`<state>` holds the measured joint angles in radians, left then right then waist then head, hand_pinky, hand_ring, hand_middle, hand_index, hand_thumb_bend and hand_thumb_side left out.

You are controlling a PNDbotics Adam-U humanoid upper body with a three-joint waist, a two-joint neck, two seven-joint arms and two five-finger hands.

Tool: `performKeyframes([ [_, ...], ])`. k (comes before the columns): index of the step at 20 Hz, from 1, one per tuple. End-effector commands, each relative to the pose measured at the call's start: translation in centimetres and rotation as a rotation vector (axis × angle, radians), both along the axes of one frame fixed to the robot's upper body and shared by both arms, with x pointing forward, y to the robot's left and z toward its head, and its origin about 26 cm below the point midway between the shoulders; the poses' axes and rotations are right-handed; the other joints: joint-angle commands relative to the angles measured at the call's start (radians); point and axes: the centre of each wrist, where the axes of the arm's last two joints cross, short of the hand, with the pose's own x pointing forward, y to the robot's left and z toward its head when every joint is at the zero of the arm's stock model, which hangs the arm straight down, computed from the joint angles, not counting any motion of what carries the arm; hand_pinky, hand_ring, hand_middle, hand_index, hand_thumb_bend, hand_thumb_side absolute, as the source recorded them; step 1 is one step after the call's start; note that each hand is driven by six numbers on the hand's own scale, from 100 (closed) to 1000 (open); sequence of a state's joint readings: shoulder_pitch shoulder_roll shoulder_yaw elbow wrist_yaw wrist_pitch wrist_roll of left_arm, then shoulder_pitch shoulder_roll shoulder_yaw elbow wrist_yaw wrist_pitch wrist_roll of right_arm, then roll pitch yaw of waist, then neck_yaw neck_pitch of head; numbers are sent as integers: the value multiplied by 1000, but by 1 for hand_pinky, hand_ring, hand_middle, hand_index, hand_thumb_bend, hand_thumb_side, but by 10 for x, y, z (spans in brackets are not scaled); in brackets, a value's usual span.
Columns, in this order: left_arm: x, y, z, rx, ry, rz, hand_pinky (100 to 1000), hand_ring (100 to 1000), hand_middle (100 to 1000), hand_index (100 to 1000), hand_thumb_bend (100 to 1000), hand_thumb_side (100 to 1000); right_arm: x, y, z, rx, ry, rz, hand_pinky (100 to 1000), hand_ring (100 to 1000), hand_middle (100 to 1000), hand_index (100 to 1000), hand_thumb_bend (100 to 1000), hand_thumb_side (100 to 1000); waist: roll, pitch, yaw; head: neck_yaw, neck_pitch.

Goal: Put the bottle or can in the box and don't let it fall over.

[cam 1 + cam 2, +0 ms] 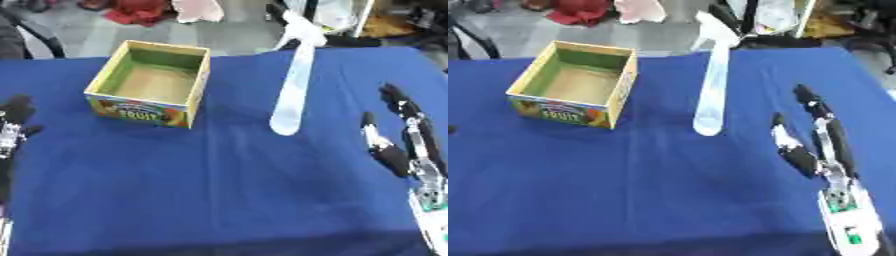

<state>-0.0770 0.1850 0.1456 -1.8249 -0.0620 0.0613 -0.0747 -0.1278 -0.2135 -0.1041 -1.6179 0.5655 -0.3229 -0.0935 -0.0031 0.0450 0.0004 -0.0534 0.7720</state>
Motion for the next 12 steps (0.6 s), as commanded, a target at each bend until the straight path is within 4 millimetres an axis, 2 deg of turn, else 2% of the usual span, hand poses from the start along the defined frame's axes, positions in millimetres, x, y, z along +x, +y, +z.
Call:
performKeyframes([
  [1, 1, 2, 9, 21, -26, -9, 833, 933, 935, 864, 550, 813, 10, -2, 10, -12, -13, 30, 896, 906, 895, 1000, 139, 681, 0, -9, 2, -4, -2],
  [12, 0, 1, 7, 23, -18, -23, 833, 934, 936, 865, 547, 815, 68, 11, 29, 9, 49, 223, 894, 906, 894, 1000, 124, 729, 0, -15, 21, -12, -2],
])
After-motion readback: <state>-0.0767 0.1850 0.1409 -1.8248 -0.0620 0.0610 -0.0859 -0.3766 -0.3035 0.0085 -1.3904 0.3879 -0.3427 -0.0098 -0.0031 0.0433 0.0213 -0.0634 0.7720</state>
